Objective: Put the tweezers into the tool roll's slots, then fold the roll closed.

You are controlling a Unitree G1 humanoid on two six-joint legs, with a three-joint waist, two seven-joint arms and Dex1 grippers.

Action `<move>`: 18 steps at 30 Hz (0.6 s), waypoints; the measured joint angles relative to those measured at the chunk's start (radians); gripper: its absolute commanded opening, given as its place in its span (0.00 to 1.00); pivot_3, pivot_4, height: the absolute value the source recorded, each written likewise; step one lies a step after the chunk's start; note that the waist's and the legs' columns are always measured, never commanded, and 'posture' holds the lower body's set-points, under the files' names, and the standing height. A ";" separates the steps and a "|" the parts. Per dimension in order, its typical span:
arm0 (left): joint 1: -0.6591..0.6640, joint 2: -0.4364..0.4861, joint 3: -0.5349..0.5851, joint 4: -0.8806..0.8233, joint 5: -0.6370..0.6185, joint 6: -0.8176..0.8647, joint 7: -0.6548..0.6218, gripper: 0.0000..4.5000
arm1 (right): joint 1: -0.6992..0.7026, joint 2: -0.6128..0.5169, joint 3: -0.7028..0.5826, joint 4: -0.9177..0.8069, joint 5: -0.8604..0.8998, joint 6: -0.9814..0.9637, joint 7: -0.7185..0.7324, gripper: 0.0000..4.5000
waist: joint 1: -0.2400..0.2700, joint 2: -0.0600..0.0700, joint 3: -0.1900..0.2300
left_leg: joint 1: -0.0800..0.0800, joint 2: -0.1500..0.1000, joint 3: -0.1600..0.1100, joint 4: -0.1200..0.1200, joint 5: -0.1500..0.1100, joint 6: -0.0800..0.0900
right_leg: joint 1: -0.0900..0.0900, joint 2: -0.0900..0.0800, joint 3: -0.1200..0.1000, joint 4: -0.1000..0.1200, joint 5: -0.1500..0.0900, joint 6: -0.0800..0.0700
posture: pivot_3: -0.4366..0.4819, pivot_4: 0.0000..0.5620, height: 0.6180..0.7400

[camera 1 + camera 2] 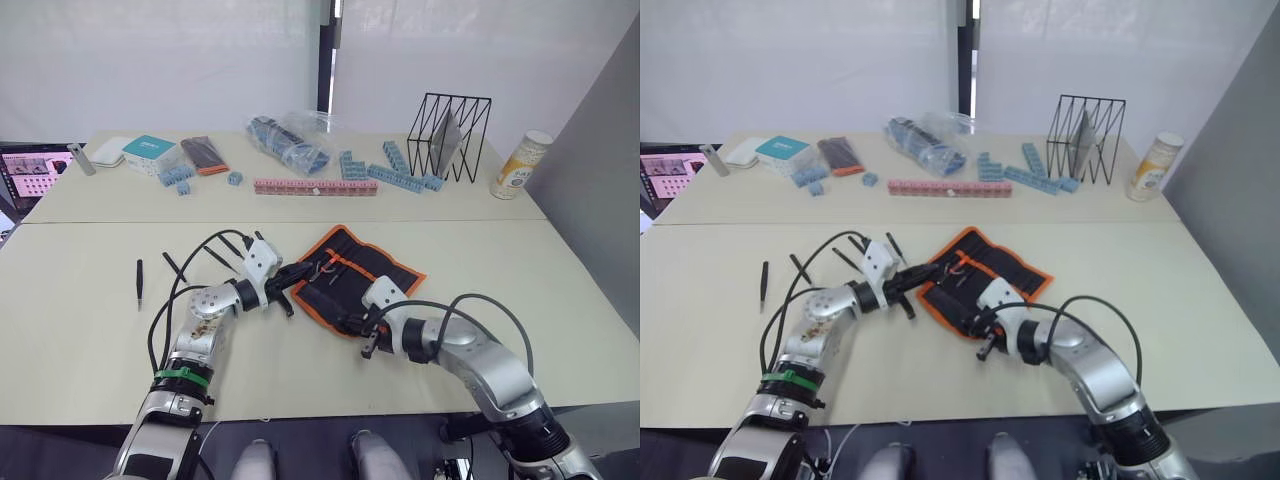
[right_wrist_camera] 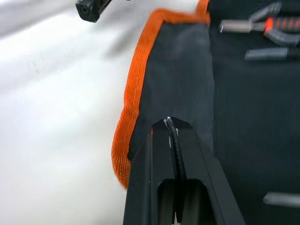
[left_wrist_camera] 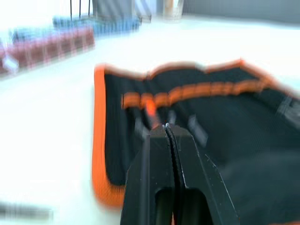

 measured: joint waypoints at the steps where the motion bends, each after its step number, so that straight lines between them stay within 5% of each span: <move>1: -0.001 0.000 -0.004 -0.015 0.000 0.005 -0.006 0.01 | -0.008 -0.003 -0.002 0.007 -0.001 -0.012 0.007 0.00 | 0.000 0.000 0.000 | 0.000 0.000 0.000 0.000 0.000 0.000 | 0.000 0.000 0.000 0.000 0.000 0.000 | 0.48 0.27 0.97; 11: 0.029 0.003 -0.108 0.029 0.122 0.041 0.037 0.01 | -0.081 0.024 -0.006 0.139 -0.010 -0.085 0.047 0.00 | -0.004 0.000 0.000 | 0.001 0.000 0.000 -0.001 0.000 0.000 | 0.000 0.000 0.000 0.000 0.000 0.000 | 0.48 0.27 0.97; 18: 0.023 0.018 -0.105 0.037 0.138 0.041 0.058 0.01 | -0.150 0.167 -0.034 0.351 -0.009 -0.206 0.061 0.00 | -0.002 0.000 0.000 | 0.004 0.000 0.000 -0.002 0.000 0.000 | 0.002 0.000 0.000 0.000 0.000 0.000 | 0.48 0.27 0.97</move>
